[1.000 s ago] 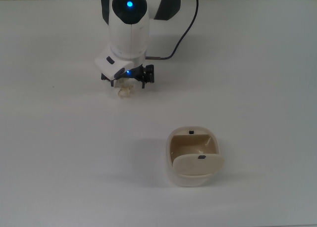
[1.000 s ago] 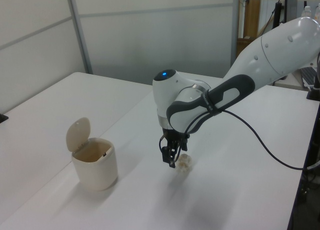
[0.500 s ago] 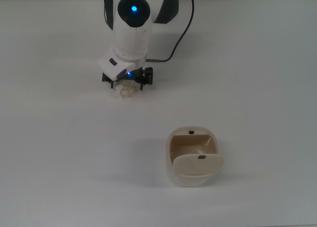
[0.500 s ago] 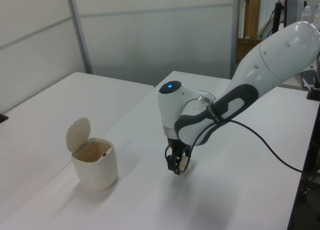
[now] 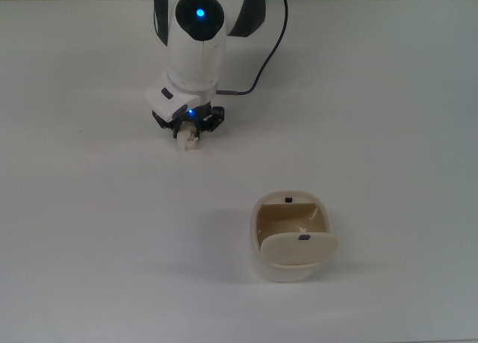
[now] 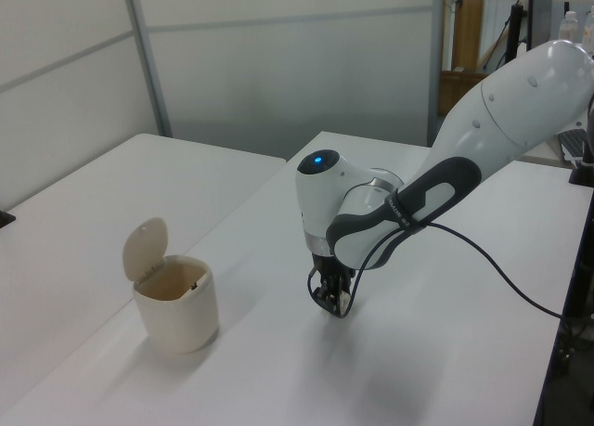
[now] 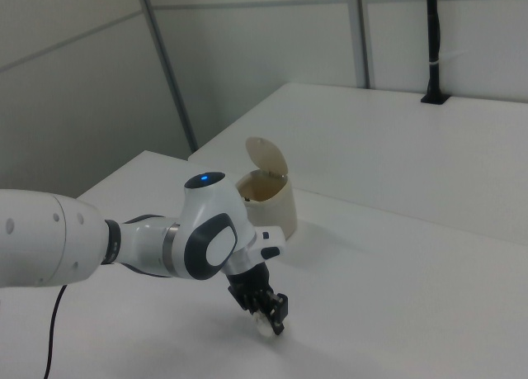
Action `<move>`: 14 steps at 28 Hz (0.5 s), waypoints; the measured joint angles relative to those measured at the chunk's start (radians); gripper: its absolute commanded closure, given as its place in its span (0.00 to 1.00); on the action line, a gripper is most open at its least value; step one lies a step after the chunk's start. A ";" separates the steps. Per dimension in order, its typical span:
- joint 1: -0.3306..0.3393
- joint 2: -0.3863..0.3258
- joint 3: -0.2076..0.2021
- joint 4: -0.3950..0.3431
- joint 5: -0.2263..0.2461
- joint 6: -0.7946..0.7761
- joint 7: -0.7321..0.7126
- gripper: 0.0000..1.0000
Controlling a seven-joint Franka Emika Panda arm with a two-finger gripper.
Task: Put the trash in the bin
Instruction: 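Carry the held paper ball over the cream bin's opening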
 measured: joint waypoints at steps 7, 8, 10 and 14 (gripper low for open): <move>-0.008 -0.005 -0.001 0.101 0.031 0.017 0.026 1.00; -0.012 -0.006 -0.002 0.135 0.054 0.017 0.027 1.00; -0.014 -0.008 -0.002 0.180 0.087 0.017 0.027 1.00; -0.013 -0.009 -0.002 0.274 0.154 0.017 0.029 1.00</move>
